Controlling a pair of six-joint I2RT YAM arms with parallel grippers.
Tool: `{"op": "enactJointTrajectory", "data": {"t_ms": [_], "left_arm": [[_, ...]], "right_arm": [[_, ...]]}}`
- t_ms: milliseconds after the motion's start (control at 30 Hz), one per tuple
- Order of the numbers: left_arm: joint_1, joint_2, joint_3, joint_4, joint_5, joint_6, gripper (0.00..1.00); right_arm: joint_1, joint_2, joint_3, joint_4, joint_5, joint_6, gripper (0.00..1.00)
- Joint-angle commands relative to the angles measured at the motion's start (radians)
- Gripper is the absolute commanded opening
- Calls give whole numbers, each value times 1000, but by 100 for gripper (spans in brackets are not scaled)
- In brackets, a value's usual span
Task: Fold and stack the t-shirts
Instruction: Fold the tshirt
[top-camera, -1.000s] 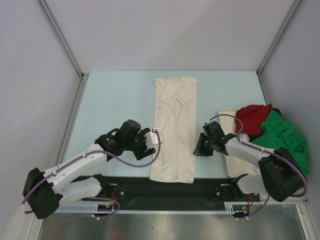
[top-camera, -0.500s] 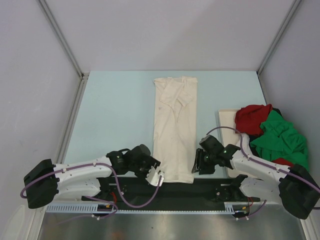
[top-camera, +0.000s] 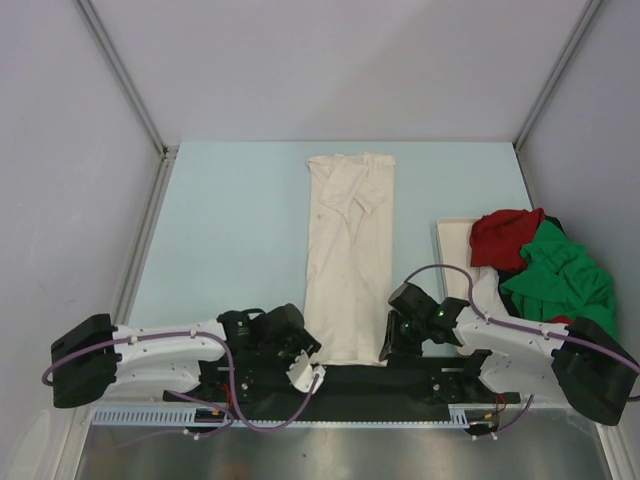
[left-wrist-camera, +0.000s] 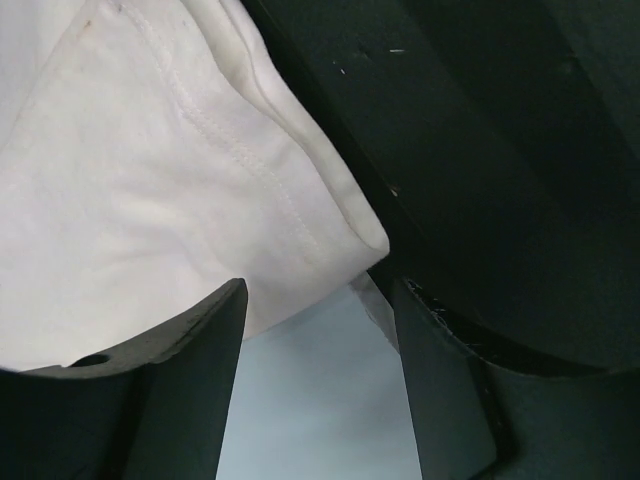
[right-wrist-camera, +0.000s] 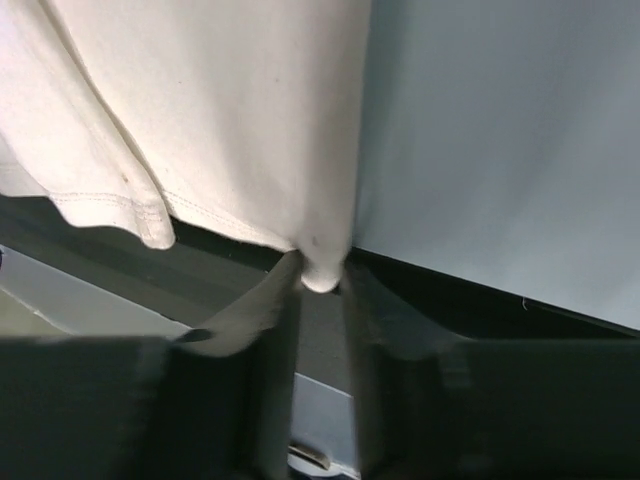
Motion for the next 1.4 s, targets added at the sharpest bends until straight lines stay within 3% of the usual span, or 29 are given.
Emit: {"op": "enactJointTrajectory", "data": {"t_ms": [0, 100, 200, 300, 333, 400, 433, 533, 667, 900, 1133, 1367], "left_arm": [[-7, -45, -6, -58, 20, 48, 66], [-7, -28, -15, 0, 12, 21, 64], [-7, -10, -16, 103, 12, -22, 50], [-7, 21, 0, 137, 8, -44, 27], [-7, 27, 3, 132, 11, -44, 15], [-7, 33, 0, 121, 2, -58, 2], [-1, 30, -3, 131, -18, -70, 0], [88, -1, 23, 137, 6, -142, 0], [306, -39, 105, 135, 207, -246, 0], [527, 134, 256, 226, 317, -381, 0], [654, 402, 493, 276, 279, -529, 0], [687, 582, 681, 218, 178, -570, 0]], "right_arm": [[5, -37, -21, 35, 12, 46, 22], [5, -43, -20, 36, 25, 43, 11], [5, -46, 0, 20, 35, 35, 7], [5, -55, 20, -5, 53, 25, 3], [1, -69, 22, -10, 61, 23, 1], [-7, -89, 26, -13, 58, 20, 0], [-22, -95, 31, -14, 56, 11, 0], [-71, -101, 78, -37, 53, -24, 0], [-186, -84, 196, -85, 50, -136, 0], [-434, 52, 383, -10, 47, -340, 0], [-559, 279, 515, 142, -24, -399, 0], [-633, 484, 652, 225, -76, -425, 0]]}}
